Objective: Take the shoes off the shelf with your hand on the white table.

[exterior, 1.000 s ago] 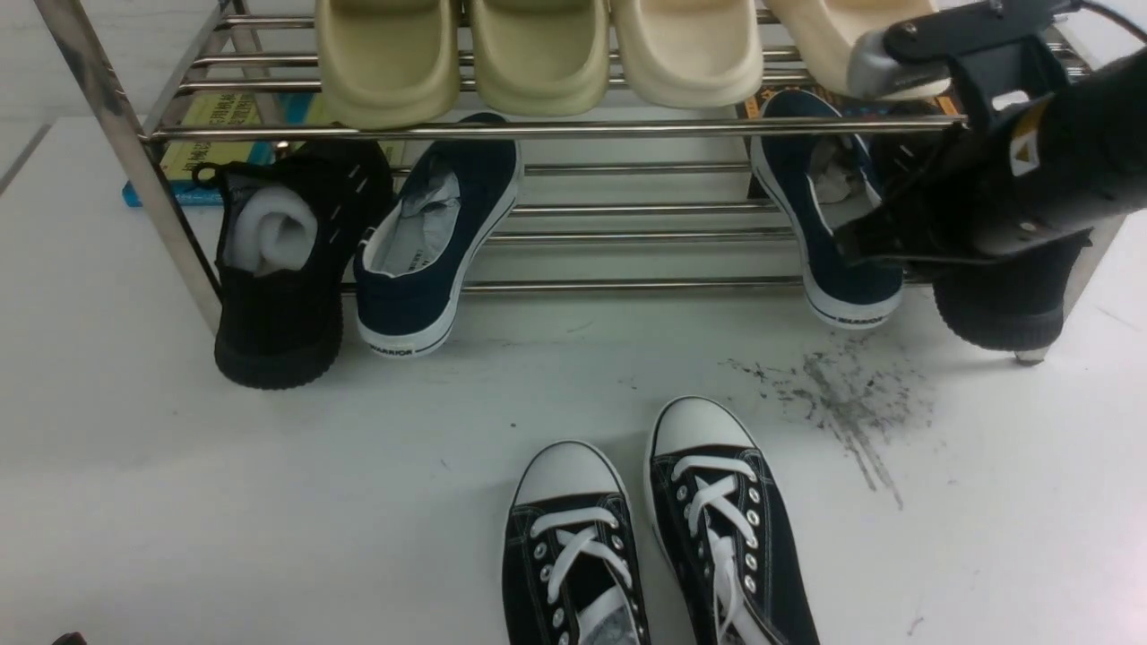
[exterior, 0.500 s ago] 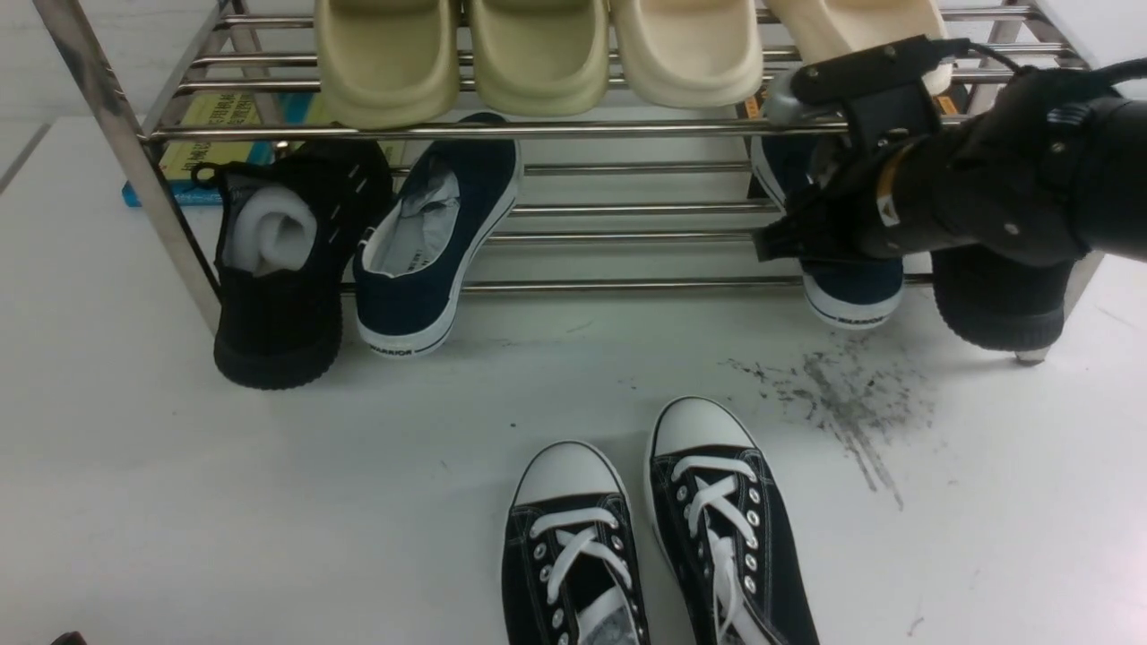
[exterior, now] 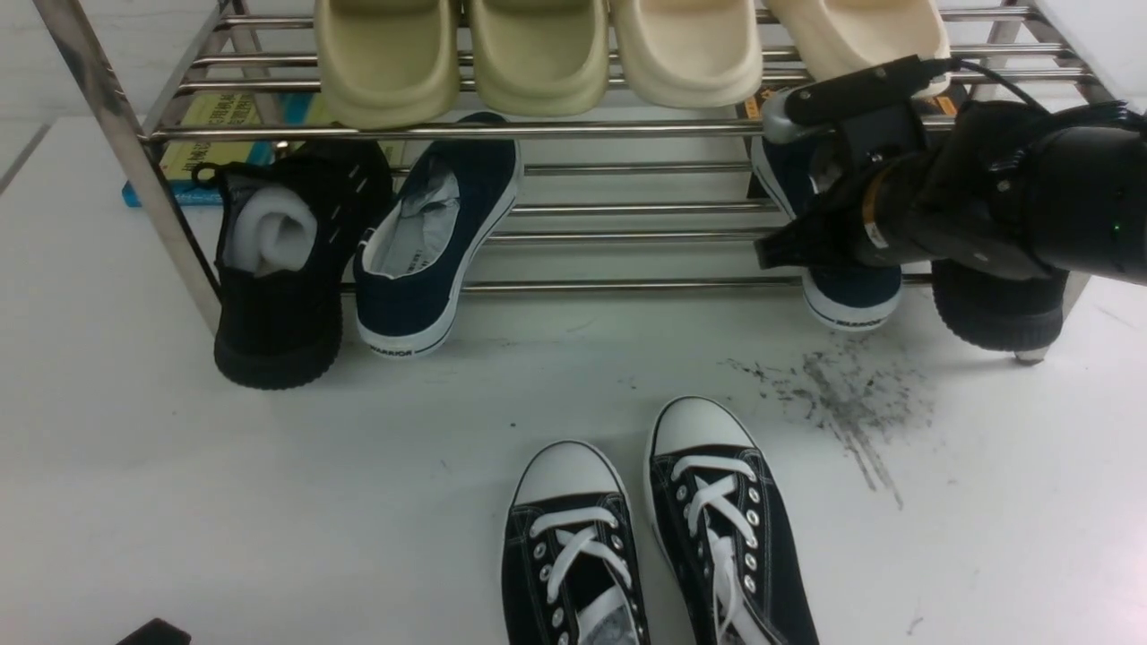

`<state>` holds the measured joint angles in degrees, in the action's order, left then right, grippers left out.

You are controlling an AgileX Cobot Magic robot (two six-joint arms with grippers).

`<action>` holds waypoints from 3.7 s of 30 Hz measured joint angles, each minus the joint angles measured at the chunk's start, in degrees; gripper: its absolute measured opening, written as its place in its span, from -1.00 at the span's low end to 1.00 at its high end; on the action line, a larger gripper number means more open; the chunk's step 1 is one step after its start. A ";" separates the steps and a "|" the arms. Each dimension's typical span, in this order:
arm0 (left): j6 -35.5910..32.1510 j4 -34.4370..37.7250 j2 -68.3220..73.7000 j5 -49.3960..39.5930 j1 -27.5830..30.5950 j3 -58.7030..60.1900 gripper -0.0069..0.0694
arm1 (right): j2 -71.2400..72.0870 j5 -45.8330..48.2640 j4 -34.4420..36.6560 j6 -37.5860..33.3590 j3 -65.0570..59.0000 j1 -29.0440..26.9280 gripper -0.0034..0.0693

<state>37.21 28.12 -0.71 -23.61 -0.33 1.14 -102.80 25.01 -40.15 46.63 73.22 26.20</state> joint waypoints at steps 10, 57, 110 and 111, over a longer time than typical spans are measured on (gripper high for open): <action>-1.51 0.02 0.00 2.24 0.00 -0.26 -0.27 | 6.23 6.53 9.91 -6.68 -0.27 0.15 -0.80; -16.75 -43.68 97.77 -25.65 -29.97 -85.64 0.10 | 41.00 38.95 45.99 -36.97 -12.83 0.15 -0.80; -17.12 -29.06 73.30 -36.92 -30.26 -85.37 -0.71 | 41.00 38.14 45.82 -37.13 -12.83 0.15 -0.79; -17.18 -29.01 72.93 -37.33 -30.26 -85.37 -0.71 | 41.00 38.49 45.82 -37.12 -12.83 0.15 -0.79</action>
<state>20.03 -0.89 72.22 -60.95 -30.58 -84.23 -61.80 63.50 5.67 9.51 60.39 26.35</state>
